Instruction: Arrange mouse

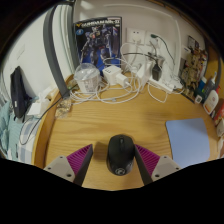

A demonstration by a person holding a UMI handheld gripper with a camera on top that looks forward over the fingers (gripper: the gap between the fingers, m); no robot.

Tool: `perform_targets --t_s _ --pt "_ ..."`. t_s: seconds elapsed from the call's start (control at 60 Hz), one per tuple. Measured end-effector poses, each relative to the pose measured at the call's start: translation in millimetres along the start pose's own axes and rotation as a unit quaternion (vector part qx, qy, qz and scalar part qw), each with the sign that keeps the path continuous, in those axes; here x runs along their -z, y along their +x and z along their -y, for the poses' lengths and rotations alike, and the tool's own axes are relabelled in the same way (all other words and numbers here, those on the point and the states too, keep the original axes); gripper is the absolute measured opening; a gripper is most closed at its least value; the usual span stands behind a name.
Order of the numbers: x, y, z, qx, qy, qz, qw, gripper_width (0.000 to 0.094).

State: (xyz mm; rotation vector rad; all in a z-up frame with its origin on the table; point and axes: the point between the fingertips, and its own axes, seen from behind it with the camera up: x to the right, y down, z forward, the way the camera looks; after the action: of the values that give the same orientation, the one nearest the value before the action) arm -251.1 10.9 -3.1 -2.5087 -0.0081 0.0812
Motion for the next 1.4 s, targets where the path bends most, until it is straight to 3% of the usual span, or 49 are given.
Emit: perform_targets --t_s 0.15,0.283,0.367,0.383,0.4,0.517,0.65,0.667,0.817,1.0,1.217,1.4 --pt "-7 -7 3 0.019 -0.004 0.001 1.000 0.0795" --pt "-10 -5 1 0.022 -0.003 -0.005 1.000 0.0703" --pt "-11 -7 2 0.011 0.001 0.002 1.000 0.0542" --pt "-11 -6 2 0.012 0.002 0.001 1.000 0.0545" --pt "-10 -4 2 0.013 0.001 0.000 1.000 0.0485" --pt "-9 -5 3 0.013 0.007 0.003 1.000 0.0464" --pt "-9 -3 4 0.013 0.021 -0.001 1.000 0.0364" --pt "-9 -3 5 0.015 0.023 0.000 1.000 0.0316" --pt "-3 -4 14 0.022 0.017 0.013 1.000 0.0313" --pt "69 14 107 0.037 0.107 0.031 0.993 0.0315" --pt "188 101 227 0.039 0.232 0.008 0.972 0.0316" --pt "223 203 258 0.024 0.269 -0.026 0.963 0.0317"
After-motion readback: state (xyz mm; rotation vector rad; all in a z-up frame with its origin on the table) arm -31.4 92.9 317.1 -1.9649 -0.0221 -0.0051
